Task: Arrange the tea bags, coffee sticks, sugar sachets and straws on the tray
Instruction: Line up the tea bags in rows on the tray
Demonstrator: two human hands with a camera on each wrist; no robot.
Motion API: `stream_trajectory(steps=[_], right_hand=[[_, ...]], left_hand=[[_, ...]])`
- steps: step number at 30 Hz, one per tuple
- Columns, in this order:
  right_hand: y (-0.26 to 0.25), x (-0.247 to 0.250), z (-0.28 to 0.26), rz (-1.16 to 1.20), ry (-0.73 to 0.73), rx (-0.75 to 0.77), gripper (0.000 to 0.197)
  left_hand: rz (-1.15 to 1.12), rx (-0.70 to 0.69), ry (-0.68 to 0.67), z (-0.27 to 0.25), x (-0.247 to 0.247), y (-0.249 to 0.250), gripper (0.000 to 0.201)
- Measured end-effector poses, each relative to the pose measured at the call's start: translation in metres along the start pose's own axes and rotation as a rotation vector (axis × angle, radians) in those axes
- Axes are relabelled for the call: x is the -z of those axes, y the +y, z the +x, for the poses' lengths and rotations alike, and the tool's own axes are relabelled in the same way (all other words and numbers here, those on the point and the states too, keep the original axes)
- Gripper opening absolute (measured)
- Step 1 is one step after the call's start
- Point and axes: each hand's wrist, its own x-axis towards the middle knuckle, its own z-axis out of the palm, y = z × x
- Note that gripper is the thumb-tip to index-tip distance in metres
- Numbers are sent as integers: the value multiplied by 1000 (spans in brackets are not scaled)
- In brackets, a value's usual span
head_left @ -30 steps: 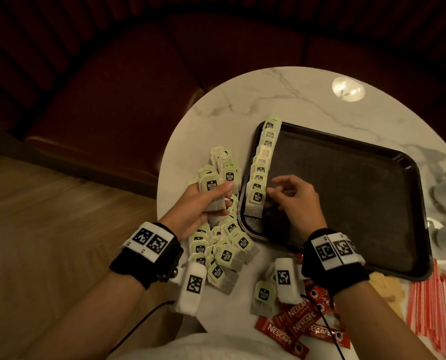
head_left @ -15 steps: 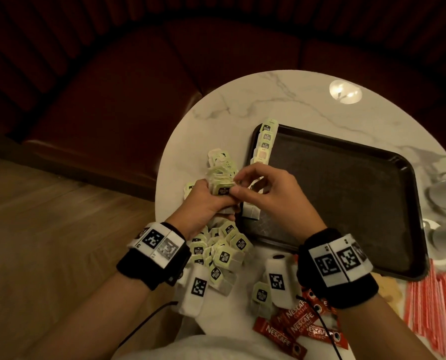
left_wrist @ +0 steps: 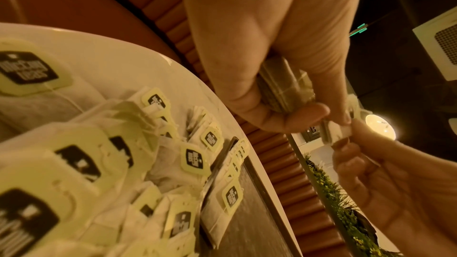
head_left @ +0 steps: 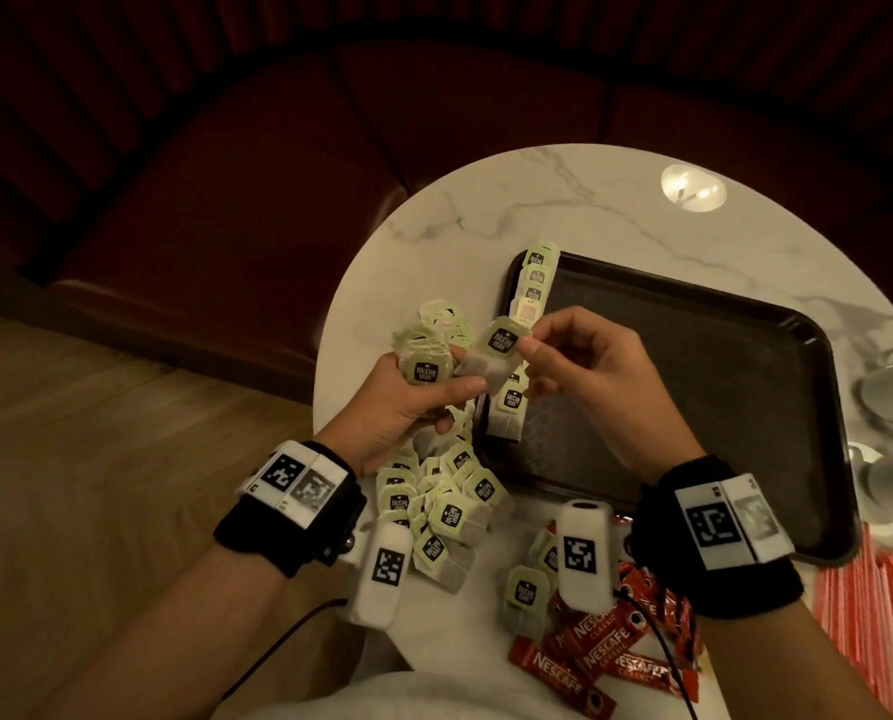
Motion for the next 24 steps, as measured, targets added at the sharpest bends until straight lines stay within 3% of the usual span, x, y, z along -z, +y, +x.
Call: stream_trajectory(steps=[5, 10, 15, 21, 24], right_hand=[[-6, -2, -2, -11, -1, 19, 15], [-15, -4, 0, -125, 40, 103, 10], [-18, 1, -1, -113, 64, 134, 14], [-16, 0, -11, -112, 17, 167, 17], [-7, 2, -13, -153, 41, 147, 15]], left_hand=[[34, -25, -8, 1, -2, 0, 27], [24, 4, -37, 0, -7, -6, 34], [-45, -27, 40, 0, -10, -4, 28], [83, -42, 3, 4, -5, -7, 22], [165, -17, 47, 7, -1, -13, 20]])
